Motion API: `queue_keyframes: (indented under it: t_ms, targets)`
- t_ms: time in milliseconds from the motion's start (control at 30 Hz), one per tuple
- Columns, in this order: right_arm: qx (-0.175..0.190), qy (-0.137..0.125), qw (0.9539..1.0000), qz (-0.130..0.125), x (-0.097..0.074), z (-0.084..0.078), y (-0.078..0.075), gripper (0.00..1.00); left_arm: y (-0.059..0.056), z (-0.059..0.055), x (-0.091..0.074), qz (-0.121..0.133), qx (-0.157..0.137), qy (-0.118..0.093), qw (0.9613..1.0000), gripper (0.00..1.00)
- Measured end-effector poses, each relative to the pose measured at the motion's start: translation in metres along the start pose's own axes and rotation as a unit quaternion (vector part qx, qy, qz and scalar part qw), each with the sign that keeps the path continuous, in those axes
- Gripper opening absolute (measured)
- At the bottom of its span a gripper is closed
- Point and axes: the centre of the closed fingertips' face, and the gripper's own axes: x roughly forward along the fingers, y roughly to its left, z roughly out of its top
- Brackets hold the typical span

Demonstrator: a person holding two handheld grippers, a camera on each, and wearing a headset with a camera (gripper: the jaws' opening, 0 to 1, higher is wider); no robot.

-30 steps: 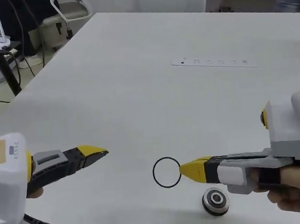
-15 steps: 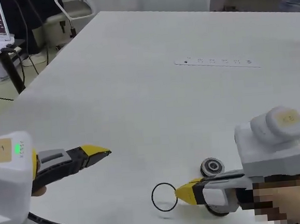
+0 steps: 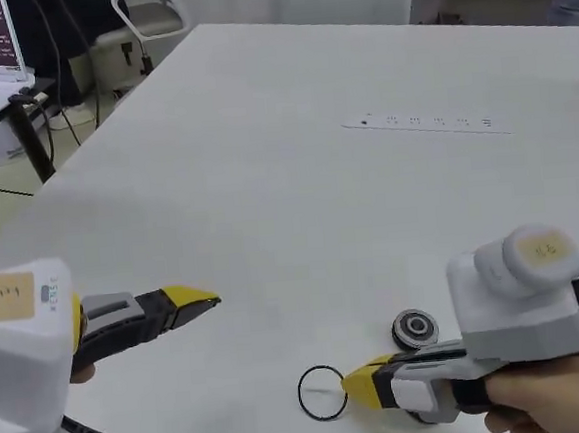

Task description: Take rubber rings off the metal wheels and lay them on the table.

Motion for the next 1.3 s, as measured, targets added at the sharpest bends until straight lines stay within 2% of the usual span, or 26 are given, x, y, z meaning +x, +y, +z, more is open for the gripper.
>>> queue_keyframes:
  t_ms: [200,533,833,1000,1067,1300]
  targets:
    - [-0.026,0.01,0.9996,-0.008,0.002,-0.003,0.0,0.04,0.0,0.0,0.0,0.0,0.001,0.002,1.0,0.86]
    - [-0.049,0.001,0.9986,-0.018,-0.004,0.005,-0.002,0.07,0.0,-0.001,-0.001,0.0,0.003,0.004,1.0,0.86]
    - [-0.059,-0.042,0.9971,-0.02,-0.024,0.03,0.0,0.07,-0.002,-0.001,0.0,-0.006,0.003,0.005,1.0,0.86]
    - [-0.063,-0.081,0.9944,-0.027,-0.045,0.049,-0.003,0.08,-0.003,0.001,0.0,-0.008,0.003,0.001,1.0,0.87]
    - [-0.06,-0.095,0.9932,-0.03,-0.054,0.054,-0.004,0.08,-0.004,0.0,0.001,-0.011,0.008,0.007,0.9999,0.86]
    - [-0.056,-0.135,0.9879,-0.051,-0.083,0.069,-0.015,0.11,-0.006,0.003,0.001,-0.016,0.021,0.009,0.9996,0.88]
